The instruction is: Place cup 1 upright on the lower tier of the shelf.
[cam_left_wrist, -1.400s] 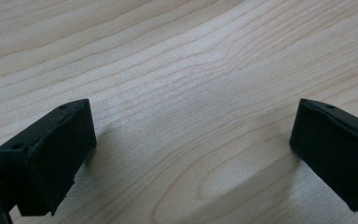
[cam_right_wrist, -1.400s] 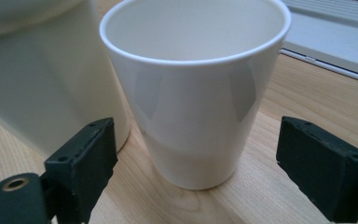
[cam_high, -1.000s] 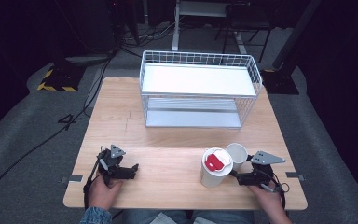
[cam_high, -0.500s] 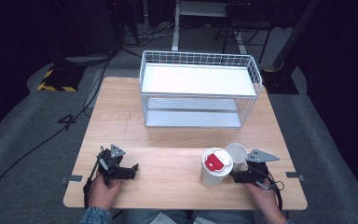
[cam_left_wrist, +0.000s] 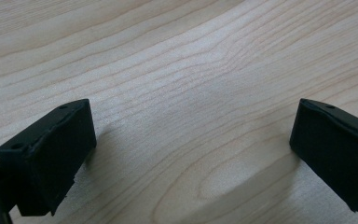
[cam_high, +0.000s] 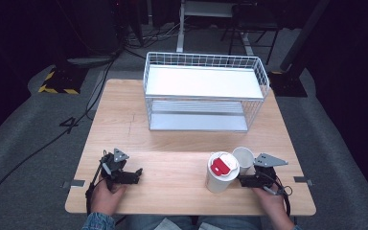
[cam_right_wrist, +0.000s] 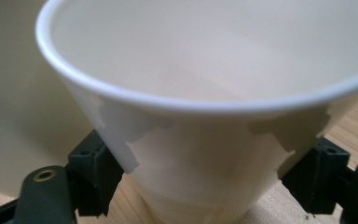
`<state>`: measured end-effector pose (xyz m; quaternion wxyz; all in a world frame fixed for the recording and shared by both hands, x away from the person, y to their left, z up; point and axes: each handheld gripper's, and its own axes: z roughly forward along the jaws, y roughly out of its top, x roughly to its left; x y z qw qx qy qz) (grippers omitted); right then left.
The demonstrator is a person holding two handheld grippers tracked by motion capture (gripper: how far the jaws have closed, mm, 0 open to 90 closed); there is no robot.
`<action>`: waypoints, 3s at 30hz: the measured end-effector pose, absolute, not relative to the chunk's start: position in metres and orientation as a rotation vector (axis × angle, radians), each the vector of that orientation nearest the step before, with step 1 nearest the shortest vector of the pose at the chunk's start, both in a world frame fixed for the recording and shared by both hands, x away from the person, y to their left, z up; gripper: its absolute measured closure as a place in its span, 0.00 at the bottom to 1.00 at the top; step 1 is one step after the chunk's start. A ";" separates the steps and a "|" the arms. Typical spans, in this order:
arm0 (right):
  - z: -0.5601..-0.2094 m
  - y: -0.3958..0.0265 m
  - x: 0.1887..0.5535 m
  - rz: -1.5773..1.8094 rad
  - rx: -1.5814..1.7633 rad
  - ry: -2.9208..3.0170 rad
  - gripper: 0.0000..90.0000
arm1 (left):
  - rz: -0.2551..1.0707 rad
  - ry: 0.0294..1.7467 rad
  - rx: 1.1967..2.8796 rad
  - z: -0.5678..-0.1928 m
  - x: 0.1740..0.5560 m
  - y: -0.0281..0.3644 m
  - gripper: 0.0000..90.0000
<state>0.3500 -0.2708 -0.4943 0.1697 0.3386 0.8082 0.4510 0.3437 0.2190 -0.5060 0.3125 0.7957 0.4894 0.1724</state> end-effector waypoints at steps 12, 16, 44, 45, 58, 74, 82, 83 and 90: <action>-0.492 -0.270 0.349 1.264 0.942 2.292 0.25 | 0.455 1.291 2.099 -0.506 0.344 0.219 0.01; -0.490 -0.272 0.348 1.264 0.947 2.279 0.25 | 0.456 1.290 2.099 -0.506 0.344 0.219 0.01; -0.440 -0.274 0.374 1.280 0.939 2.250 0.25 | 0.455 1.293 2.096 -0.506 0.343 0.219 0.01; -0.439 -0.273 0.376 1.284 0.935 2.254 0.25 | 0.455 1.292 2.096 -0.506 0.343 0.219 0.01; -0.416 -0.255 0.404 1.298 0.886 2.281 0.25 | 0.456 1.291 2.096 -0.506 0.339 0.219 0.01; -0.410 -0.224 0.437 1.276 0.867 2.303 0.25 | 0.454 1.290 2.097 -0.506 0.341 0.219 0.01; -0.410 -0.208 0.456 1.273 0.879 2.307 0.25 | 0.455 1.286 2.100 -0.506 0.342 0.219 0.01; -0.411 -0.206 0.458 1.273 0.882 2.302 0.25 | 0.455 1.286 2.101 -0.506 0.342 0.219 0.01; -0.420 -0.197 0.474 1.253 0.892 2.294 0.25 | 0.454 1.282 2.104 -0.506 0.342 0.219 0.01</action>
